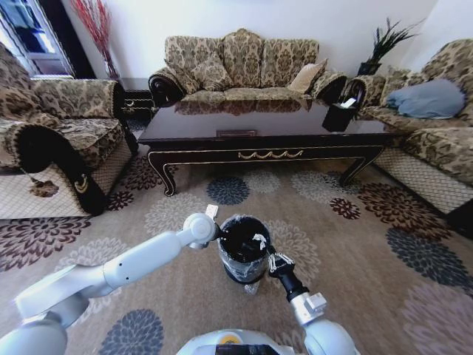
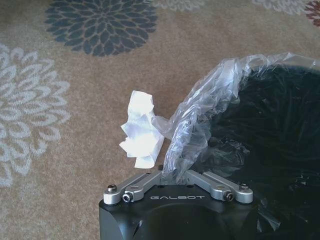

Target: Move to the front of the table and pick up the trash from the floor, then place it into the trash bin.

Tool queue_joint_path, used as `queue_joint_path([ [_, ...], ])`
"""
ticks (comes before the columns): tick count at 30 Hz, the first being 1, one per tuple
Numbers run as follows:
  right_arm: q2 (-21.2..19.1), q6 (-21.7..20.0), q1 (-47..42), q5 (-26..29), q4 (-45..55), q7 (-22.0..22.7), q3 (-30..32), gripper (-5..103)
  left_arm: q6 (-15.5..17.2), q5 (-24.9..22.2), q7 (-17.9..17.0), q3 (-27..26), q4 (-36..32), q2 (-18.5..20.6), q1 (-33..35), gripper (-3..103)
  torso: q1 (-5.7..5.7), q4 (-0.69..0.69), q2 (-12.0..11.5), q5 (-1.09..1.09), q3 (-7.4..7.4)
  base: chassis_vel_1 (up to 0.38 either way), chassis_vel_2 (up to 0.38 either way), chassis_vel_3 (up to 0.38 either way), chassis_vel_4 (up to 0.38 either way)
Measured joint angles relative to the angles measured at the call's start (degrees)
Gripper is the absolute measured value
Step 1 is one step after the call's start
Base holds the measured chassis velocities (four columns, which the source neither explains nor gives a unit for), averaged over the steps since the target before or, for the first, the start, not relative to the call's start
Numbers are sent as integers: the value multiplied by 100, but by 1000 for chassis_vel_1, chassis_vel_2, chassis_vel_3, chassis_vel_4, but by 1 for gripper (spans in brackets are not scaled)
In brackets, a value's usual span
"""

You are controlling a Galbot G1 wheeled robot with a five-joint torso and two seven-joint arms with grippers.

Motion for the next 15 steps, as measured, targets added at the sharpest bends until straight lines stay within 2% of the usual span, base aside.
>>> queue_joint_path([
  [1, 10, 0, -3, -4, -14, 4, -10, 16, 0, -2, -10, -9, -7, -2, 5, 0, 0, 0, 0, 0, 0, 0, 0, 0, 0],
  [3, 15, 0, -5, -7, -22, 6, -13, 16, 0, -2, -17, -20, -10, -5, 10, 0, 0, 0, 0, 0, 0, 0, 0, 0, 0],
  [4, 27, 0, -13, -8, -39, 15, -22, 21, 0, -2, -24, -35, -14, -9, 19, 0, 0, 0, 0, 0, 0, 0, 0, 0, 0],
  [5, 33, -9, -28, -2, -49, 30, -33, 32, 0, -2, -31, -46, -18, -10, 29, 0, 0, 0, 0, 0, 0, 0, 0, 0, 0],
  [7, 33, -12, -37, -2, -52, 34, -35, 32, 0, -2, -33, -51, -24, -9, 32, 0, 0, 0, 0, 0, 0, 0, 0, 0, 0],
  [9, 25, -16, -40, -1, -54, 35, -34, 44, 1, -5, -32, -73, -42, 1, 37, 0, 0, 0, 0, 0, 0, 0, 0, 0, 0],
  [10, 23, -18, -40, -1, -54, 35, -31, 44, 1, -5, -33, -82, -42, 8, 38, 0, -1, -1, 0, 0, 0, 0, 0, 0, 0],
  [12, 21, -24, -37, -2, -47, 36, -19, 54, 1, -4, -33, -111, -42, 45, 42, 0, -1, -1, 0, 0, 0, 0, 0, 0, 0],
  [13, 21, -24, -37, -2, -47, 36, -19, 54, 1, -4, -33, -111, -42, 45, 42, 0, -1, -1, 0, 0, 0, 0, 0, 0, 0],
  [15, 25, -24, -37, -4, -43, 40, -11, 66, 1, -6, -33, -139, -43, 77, 49, 0, -1, 0, 0, 0, 0, 0, 0, 0, 0],
])
